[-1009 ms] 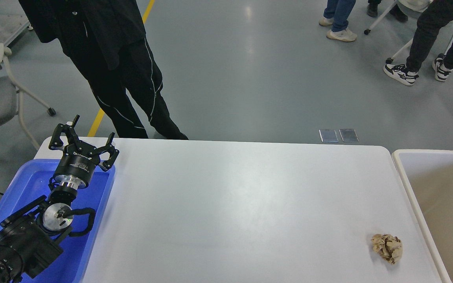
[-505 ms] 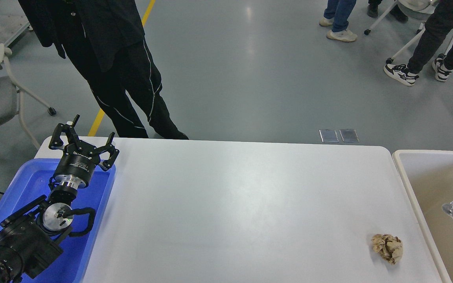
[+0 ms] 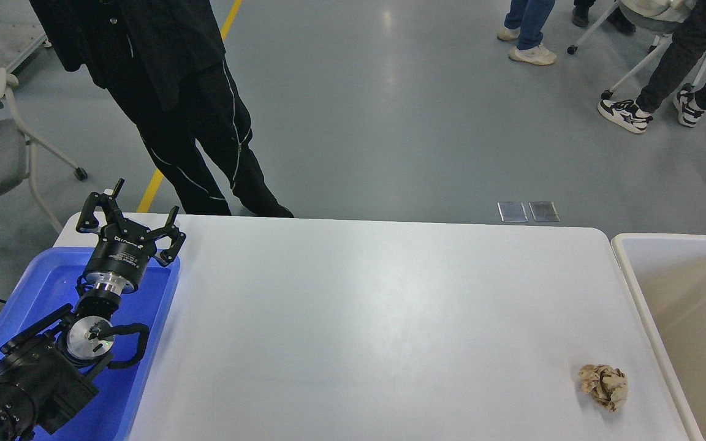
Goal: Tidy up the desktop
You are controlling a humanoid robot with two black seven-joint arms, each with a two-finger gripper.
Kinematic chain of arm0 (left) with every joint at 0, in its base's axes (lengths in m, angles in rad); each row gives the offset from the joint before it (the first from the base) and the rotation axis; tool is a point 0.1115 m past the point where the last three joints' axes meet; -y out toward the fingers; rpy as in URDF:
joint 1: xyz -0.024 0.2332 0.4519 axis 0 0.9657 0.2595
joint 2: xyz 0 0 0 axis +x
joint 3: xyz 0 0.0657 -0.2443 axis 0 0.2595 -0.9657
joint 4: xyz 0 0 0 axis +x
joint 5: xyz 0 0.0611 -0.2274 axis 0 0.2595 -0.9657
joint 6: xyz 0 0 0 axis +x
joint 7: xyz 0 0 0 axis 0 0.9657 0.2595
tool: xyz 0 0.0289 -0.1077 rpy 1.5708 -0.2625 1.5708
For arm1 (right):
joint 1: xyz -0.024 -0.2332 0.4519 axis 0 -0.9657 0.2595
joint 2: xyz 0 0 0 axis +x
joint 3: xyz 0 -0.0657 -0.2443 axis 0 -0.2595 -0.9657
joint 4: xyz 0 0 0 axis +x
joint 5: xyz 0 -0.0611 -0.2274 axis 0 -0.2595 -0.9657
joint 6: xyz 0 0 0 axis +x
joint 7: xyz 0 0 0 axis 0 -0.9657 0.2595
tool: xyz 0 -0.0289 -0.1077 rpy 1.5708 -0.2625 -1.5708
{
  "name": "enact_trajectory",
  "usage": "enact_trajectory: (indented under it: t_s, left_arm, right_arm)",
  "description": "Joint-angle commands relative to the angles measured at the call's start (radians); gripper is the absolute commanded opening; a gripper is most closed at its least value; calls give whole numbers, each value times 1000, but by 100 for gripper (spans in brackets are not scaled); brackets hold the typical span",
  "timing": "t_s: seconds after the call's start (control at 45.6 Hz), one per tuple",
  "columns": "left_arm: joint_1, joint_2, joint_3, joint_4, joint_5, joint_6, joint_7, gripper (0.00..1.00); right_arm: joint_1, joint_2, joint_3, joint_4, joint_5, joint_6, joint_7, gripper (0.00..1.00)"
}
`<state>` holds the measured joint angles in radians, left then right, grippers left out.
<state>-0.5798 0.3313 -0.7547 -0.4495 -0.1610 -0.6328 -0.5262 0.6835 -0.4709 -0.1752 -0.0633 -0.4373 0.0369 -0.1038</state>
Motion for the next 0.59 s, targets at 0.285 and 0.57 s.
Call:
enact_trajectory:
  t_s: [0.285,0.57]
  left_arm:
    - [0,0,0,0,0,1,0,100]
    - [0,0,0,0,0,1,0,100]
  right_arm:
    - [228,-43,140,26,2,-5,12,100]
    - [444,-89,465,255,0,-11,59,100]
